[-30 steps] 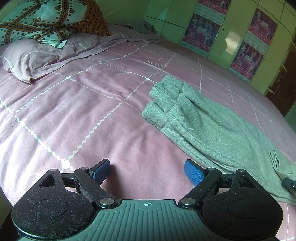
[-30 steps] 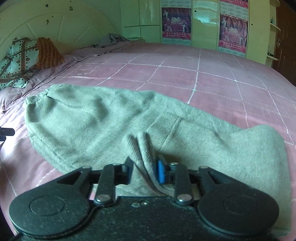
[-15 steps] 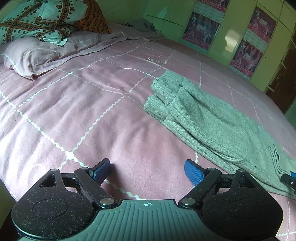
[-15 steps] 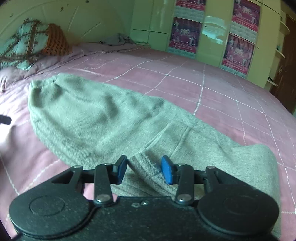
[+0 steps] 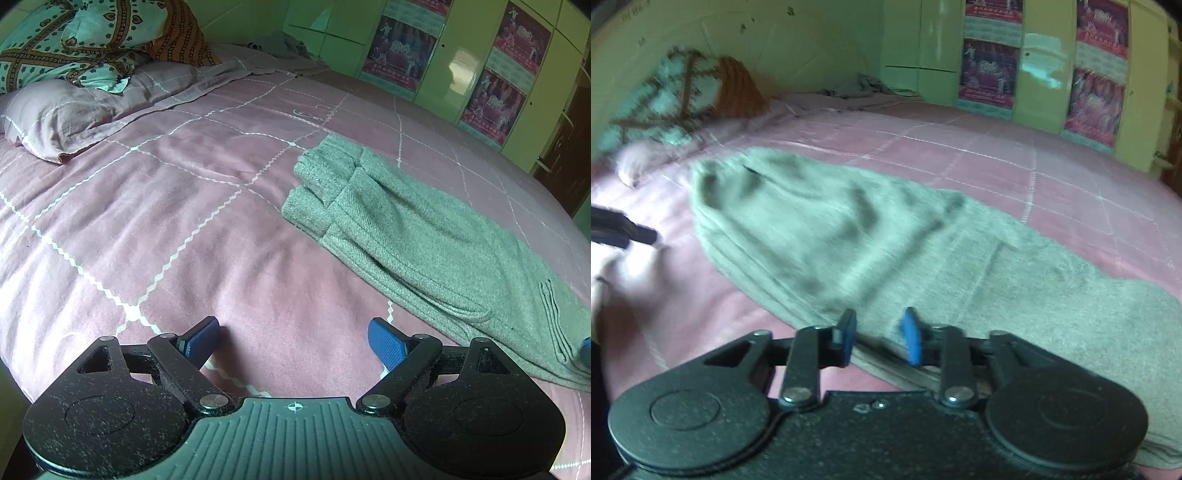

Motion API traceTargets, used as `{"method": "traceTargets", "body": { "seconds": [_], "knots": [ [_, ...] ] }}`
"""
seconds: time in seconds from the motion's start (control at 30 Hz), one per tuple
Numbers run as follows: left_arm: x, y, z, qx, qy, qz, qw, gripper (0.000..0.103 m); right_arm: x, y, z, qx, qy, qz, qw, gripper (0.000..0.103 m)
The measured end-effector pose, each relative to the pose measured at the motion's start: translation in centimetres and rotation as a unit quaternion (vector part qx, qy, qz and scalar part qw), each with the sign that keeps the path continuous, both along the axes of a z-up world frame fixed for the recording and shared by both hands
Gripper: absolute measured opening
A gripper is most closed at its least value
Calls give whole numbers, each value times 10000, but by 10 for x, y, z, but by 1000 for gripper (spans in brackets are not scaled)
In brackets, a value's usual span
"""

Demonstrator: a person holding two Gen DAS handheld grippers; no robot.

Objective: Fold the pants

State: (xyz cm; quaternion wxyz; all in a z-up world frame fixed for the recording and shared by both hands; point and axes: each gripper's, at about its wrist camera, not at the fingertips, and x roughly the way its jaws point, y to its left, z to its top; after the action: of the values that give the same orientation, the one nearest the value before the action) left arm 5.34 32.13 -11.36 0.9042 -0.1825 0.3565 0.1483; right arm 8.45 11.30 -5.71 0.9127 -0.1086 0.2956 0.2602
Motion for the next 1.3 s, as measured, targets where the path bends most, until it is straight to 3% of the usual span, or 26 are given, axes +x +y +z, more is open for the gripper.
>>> {"method": "traceTargets", "body": {
  "seconds": [0.07, 0.1, 0.23, 0.27, 0.3, 0.33, 0.43, 0.53, 0.63, 0.7, 0.77, 0.87, 1.0, 1.1, 1.17, 1.23, 1.3],
  "knots": [
    [-2, -2, 7, -73, -220, 57, 9997, 86, -6, -17, 19, 483, -166, 198, 9985, 21],
    [-2, -3, 13, -145, -396, 58, 9991, 86, -6, -26, 25, 489, -261, 90, 9984, 17],
    [19, -31, 39, -269, -984, -246, 9945, 84, 3, -89, 37, 599, -362, -827, 9941, 17],
    [30, -44, 44, -287, -1045, -422, 9932, 77, 4, -107, 38, 554, -424, -1099, 9915, 16],
    [42, -59, 48, -350, -1074, -650, 9915, 56, 5, -125, 40, 586, -447, -1322, 9885, 13],
    [55, -76, 51, -460, -1072, -890, 9892, 44, 6, -142, 41, 636, -422, -1515, 9855, 13],
    [92, -136, 55, -618, -1050, -1513, 9809, 42, 10, -181, 41, 597, -360, -1974, 9778, 10],
    [120, -205, 58, -629, -1068, -2137, 9690, 42, 11, -202, 36, 687, -302, -2073, 9754, 10],
    [145, -273, 52, -447, -889, -2687, 9581, 42, 16, -208, 23, 588, -125, -2099, 9759, 10],
    [159, -308, 46, -361, -754, -2950, 9518, 42, 29, -214, 0, 320, 476, -2309, 9713, 8],
    [174, -338, 41, -274, -653, -3196, 9449, 42, 29, -217, -6, 449, 510, -2307, 9707, 9],
    [195, -377, 30, 144, -375, -3462, 9373, 42, 32, -222, 9, 730, 336, -2191, 9724, 10],
    [228, -396, 12, 572, -99, -3327, 9412, 43, 76, -226, 24, 773, 259, -2178, 9726, 10],
    [234, -395, 23, 739, 1, -3138, 9466, 46, 124, -224, 10, 416, 747, -2316, 9690, 2],
    [225, -389, 25, 1099, -16, -3105, 9442, 48, 124, -229, 9, 585, 717, -2379, 9669, 4],
    [223, -370, 11, 990, 84, -3084, 9461, 52, 110, -230, 13, 715, 454, -2286, 9698, 11],
    [204, -352, 11, 1032, -80, -3076, 9459, 52, 97, -232, -8, 592, 674, -2142, 9727, 11]
  ]
}}
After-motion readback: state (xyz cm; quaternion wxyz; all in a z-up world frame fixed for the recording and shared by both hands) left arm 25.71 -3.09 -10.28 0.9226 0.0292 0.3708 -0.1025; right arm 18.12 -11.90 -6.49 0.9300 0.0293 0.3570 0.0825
